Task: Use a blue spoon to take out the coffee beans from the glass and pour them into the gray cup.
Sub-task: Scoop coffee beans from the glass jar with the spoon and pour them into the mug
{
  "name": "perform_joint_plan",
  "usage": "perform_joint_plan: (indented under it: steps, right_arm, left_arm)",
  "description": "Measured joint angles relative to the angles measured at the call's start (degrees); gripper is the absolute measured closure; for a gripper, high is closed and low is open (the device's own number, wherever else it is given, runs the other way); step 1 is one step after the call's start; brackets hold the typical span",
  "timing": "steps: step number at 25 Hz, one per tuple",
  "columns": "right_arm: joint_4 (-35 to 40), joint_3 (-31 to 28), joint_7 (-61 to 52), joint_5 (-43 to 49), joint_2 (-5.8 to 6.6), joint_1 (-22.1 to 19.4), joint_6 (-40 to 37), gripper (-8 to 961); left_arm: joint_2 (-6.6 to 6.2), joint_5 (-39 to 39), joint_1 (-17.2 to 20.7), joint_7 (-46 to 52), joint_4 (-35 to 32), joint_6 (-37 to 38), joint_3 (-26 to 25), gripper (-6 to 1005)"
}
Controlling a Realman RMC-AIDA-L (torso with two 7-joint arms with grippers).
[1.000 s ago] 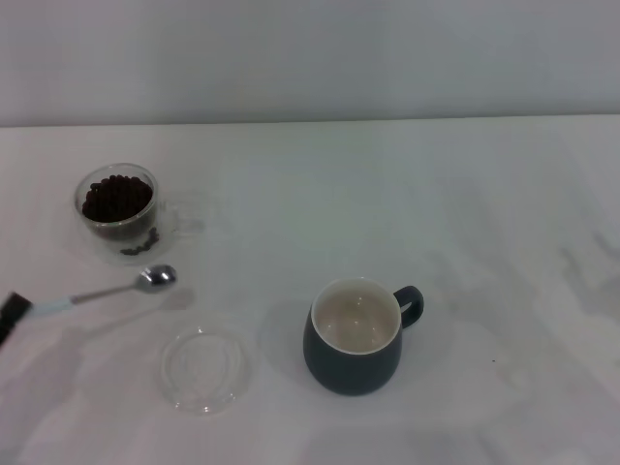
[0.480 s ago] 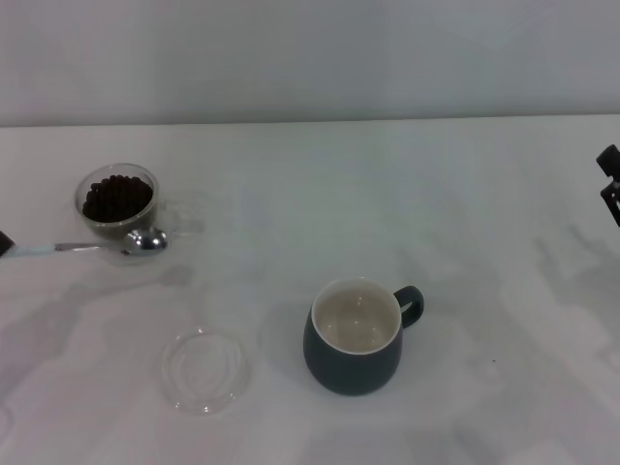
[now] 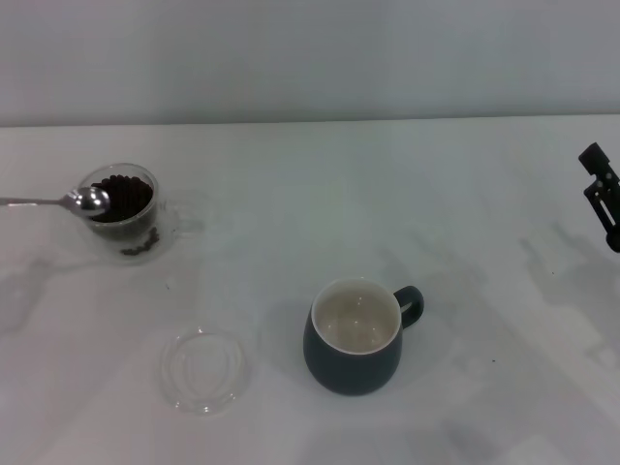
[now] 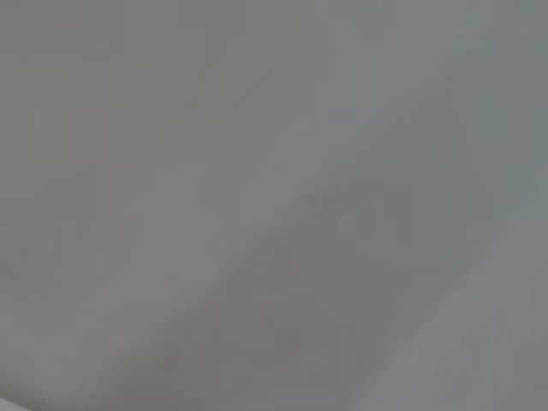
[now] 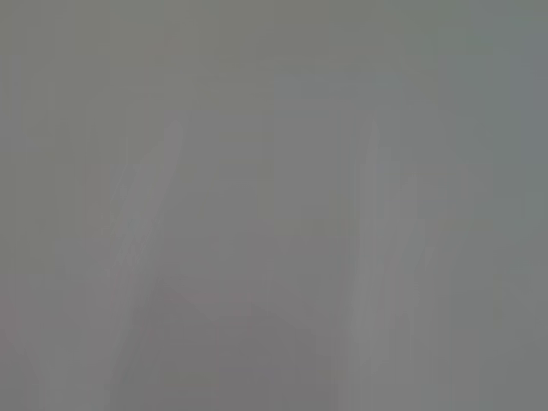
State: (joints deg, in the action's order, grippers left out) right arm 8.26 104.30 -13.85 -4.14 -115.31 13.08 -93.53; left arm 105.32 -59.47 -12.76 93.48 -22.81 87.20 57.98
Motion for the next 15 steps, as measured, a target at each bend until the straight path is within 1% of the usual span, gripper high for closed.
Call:
perform_joint_plan:
  steps: [4,7,8,11,13,15]
  right_arm:
    - [0.06,0.28,-0.51,0.02,0.00,0.02,-0.16,443]
    - [0.68,0.28,-0.64,0.02,0.00,-0.01,-0.26,443]
    - [0.86,0.28,-0.65,0.02,0.00,-0.03,-0.28,443]
    - [1.19,0.39,-0.66,0.01,-0.01,-0.05,-0.11,443]
    - [1.21,0.81,-0.67,0.01,-0.06,-0.03,0.38,443]
    - [1.25,1.37,-0.68,0.01,-0.08,-0.03,0.72,443]
  left_arm:
    - [-2.07,-2.12,-0.53,4.44,-2.74,-1.30,-0.02,873]
    - [-4.01,-3.58,-1.27,9.64,-5.29,-1.77,-0.14,873]
    - [-4.41,-3.93,-1.57,10.72,-5.74,-1.85,-0.17,873]
    - [-6.77,-6.91,-3.37,16.90,-7.95,-2.60,-0.70,873]
    - [-7.70,-9.46,-4.48,20.56,-8.87,-3.03,-1.96,873]
    - [-8.23,-12.81,-5.15,24.13,-10.34,-3.30,-4.03,873]
